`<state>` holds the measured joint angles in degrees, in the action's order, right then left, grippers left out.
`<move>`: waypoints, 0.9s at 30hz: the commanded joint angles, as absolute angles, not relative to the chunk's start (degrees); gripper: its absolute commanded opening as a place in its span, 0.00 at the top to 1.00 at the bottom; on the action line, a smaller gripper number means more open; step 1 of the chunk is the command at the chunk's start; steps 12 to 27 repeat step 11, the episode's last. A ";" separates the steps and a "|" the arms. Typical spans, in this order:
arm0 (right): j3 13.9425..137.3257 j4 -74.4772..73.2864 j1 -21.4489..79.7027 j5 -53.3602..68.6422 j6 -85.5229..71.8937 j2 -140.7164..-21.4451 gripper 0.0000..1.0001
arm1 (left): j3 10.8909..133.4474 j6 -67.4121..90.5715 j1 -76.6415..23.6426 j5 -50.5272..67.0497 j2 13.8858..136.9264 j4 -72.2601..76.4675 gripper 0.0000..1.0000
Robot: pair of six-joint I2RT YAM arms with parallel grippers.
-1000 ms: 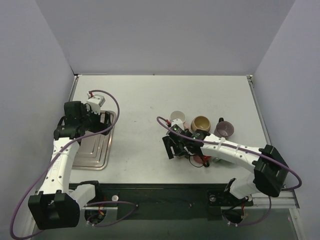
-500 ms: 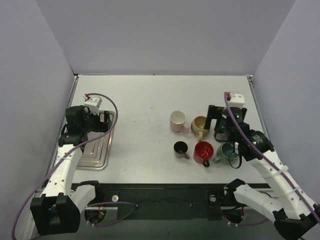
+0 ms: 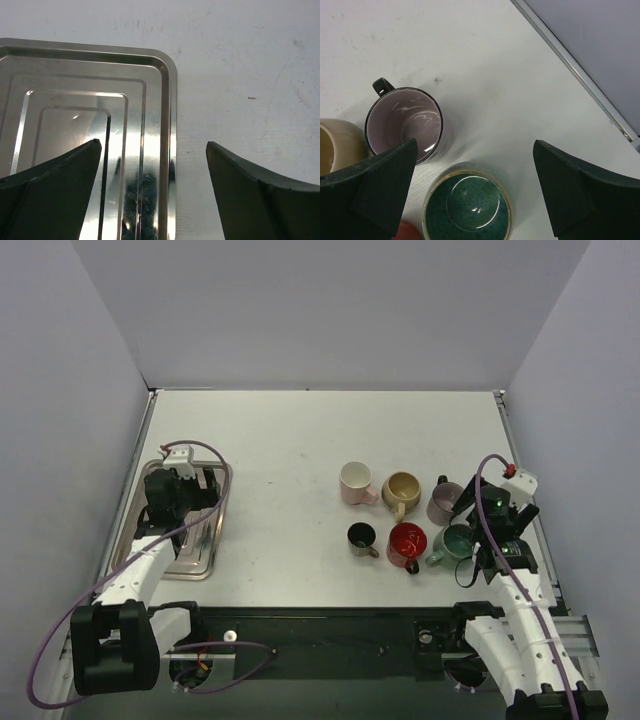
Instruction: Turn the mug right side up
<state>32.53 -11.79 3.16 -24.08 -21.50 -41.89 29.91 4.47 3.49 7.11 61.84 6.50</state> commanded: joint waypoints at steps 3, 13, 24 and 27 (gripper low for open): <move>28.74 -3.78 2.72 -26.90 -20.66 -37.09 0.06 | 28.39 5.27 3.78 2.90 61.08 14.76 0.03; 28.57 -3.52 2.64 -25.49 -20.30 -37.27 0.07 | 28.48 4.93 3.78 3.95 61.26 13.01 0.03; 28.57 -3.52 2.64 -25.49 -20.30 -37.27 0.07 | 28.48 4.93 3.78 3.95 61.26 13.01 0.03; 28.57 -3.52 2.64 -25.49 -20.30 -37.27 0.07 | 28.48 4.93 3.78 3.95 61.26 13.01 0.03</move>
